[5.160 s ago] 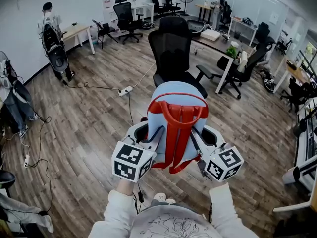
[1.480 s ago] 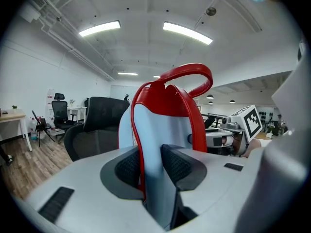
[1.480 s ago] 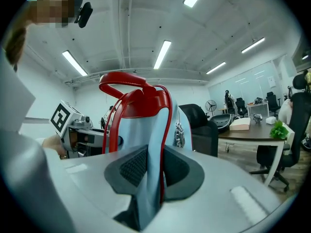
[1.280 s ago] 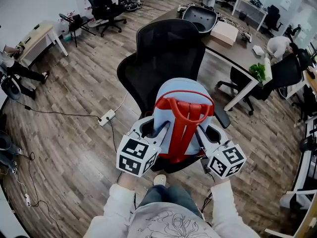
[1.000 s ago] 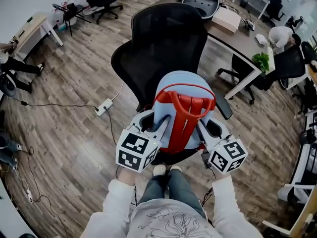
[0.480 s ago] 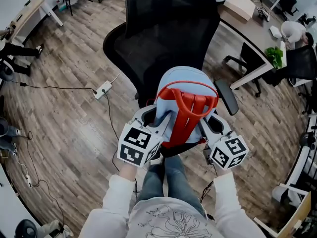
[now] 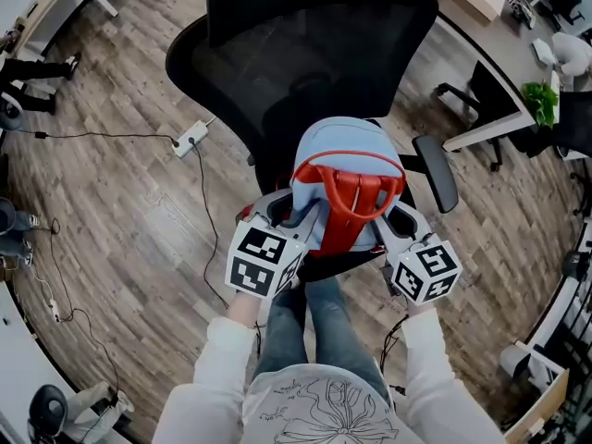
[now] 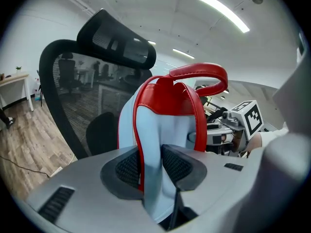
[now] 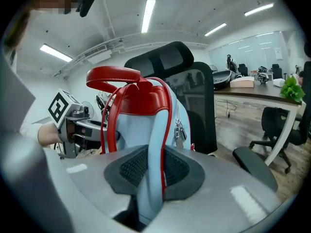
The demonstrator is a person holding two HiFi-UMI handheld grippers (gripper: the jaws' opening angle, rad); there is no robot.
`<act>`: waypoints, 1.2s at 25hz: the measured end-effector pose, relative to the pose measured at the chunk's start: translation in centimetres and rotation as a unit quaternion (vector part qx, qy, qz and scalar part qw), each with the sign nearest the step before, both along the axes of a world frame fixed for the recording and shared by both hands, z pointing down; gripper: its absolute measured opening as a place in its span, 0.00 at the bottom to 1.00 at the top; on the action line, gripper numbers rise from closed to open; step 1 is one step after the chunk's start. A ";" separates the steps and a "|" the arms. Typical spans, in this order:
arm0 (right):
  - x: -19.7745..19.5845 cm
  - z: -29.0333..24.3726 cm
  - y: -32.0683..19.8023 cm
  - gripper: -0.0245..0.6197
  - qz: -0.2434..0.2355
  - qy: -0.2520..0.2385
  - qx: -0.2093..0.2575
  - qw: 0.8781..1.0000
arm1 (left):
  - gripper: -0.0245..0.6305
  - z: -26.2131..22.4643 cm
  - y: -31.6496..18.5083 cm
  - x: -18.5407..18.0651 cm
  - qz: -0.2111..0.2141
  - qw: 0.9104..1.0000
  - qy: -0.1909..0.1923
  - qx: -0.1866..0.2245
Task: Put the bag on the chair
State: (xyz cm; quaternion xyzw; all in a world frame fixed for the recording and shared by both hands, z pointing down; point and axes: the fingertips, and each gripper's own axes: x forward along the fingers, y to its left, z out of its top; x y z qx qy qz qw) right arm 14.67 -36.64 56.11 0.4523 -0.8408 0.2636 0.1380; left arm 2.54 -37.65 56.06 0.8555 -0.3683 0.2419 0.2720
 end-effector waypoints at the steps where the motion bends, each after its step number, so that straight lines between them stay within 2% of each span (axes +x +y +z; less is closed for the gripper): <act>1: 0.0 0.8 -0.1 0.17 -0.002 0.001 -0.006 1.000 | 0.23 0.7 -0.1 0.0 -0.003 1.000 -0.003 -0.005; 14: 0.7 10.1 -2.0 0.18 -0.045 0.040 -0.058 0.996 | 0.23 10.1 -1.4 0.7 -0.020 0.997 -0.028 -0.066; 25: 1.0 16.7 -2.4 0.18 -0.065 0.066 -0.082 0.992 | 0.23 17.0 -1.5 0.8 -0.027 0.994 -0.045 -0.096; 30: 1.3 19.1 -2.8 0.18 -0.073 0.085 -0.084 0.990 | 0.23 19.3 -1.6 1.1 -0.027 0.994 -0.048 -0.090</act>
